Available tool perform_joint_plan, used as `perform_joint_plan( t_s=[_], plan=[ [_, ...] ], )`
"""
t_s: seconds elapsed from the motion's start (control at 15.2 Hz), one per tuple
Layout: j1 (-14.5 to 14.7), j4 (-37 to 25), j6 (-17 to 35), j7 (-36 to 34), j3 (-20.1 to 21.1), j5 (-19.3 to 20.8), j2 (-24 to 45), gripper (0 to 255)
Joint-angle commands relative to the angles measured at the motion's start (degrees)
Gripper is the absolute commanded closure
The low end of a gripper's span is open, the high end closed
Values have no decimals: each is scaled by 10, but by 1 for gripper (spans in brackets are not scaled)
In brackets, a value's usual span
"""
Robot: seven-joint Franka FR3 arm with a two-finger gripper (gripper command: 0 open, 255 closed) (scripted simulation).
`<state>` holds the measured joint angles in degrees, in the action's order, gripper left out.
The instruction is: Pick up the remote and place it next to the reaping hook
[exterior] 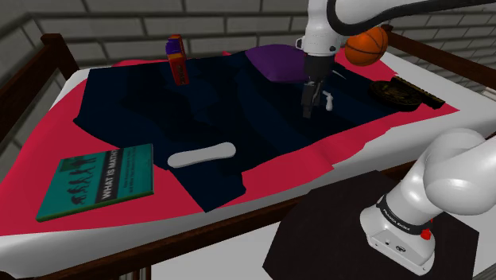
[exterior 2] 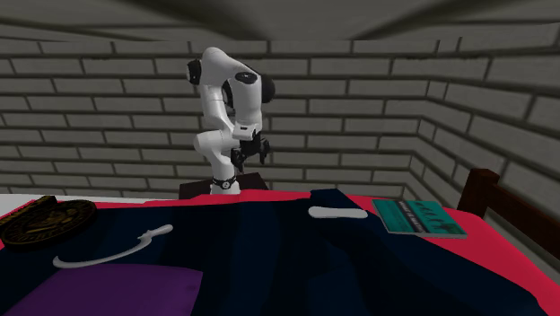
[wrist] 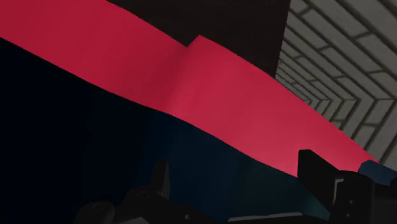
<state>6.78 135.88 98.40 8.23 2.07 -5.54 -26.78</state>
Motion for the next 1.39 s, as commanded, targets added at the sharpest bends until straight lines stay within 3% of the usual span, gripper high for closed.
perform_joint_plan(
  t_s=[0.0,0.66,1.32],
  plan=[
    [11,-21,34,21,8,2,46,0],
    [61,-130,142,99,55,26,224,0],
    [113,-266,205,152,102,85,387,0]
  ],
)
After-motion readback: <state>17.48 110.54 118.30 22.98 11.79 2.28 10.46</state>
